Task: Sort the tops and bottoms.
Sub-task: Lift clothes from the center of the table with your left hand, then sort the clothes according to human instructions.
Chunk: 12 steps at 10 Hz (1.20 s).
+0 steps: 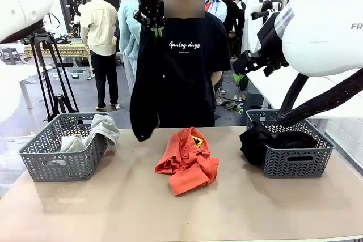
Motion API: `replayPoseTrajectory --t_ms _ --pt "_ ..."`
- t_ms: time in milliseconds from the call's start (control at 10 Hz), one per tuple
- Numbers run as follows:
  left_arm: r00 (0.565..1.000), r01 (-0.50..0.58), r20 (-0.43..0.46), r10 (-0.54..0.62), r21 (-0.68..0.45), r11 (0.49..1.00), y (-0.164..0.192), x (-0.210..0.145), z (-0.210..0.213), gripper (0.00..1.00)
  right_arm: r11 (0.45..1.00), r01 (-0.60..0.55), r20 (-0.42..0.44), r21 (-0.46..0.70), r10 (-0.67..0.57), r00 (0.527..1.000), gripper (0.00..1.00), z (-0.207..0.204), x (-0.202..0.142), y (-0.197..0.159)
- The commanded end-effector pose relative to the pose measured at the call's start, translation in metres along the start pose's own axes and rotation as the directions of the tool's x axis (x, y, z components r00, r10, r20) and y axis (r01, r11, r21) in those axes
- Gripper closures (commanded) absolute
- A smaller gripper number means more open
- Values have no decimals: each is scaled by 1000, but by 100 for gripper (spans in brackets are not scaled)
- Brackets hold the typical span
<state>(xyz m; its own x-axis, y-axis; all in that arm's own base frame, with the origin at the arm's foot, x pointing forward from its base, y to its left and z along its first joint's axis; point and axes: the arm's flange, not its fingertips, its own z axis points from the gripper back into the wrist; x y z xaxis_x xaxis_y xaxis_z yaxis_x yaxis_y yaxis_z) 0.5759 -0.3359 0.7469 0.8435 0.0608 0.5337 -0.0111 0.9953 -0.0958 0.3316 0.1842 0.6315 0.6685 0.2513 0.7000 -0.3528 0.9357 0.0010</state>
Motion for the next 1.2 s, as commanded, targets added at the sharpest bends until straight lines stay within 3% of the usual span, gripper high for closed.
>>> replayPoseTrajectory --t_ms 0,1100 --pt "1000 -15 4 15 -2 1000 7 2 7 100 1000 4 -4 5 -4 1000 0 -2 -5 -1" --pt "1000 -15 4 15 -2 1000 7 2 7 100 1000 4 -4 5 -4 1000 0 -2 -5 -1"
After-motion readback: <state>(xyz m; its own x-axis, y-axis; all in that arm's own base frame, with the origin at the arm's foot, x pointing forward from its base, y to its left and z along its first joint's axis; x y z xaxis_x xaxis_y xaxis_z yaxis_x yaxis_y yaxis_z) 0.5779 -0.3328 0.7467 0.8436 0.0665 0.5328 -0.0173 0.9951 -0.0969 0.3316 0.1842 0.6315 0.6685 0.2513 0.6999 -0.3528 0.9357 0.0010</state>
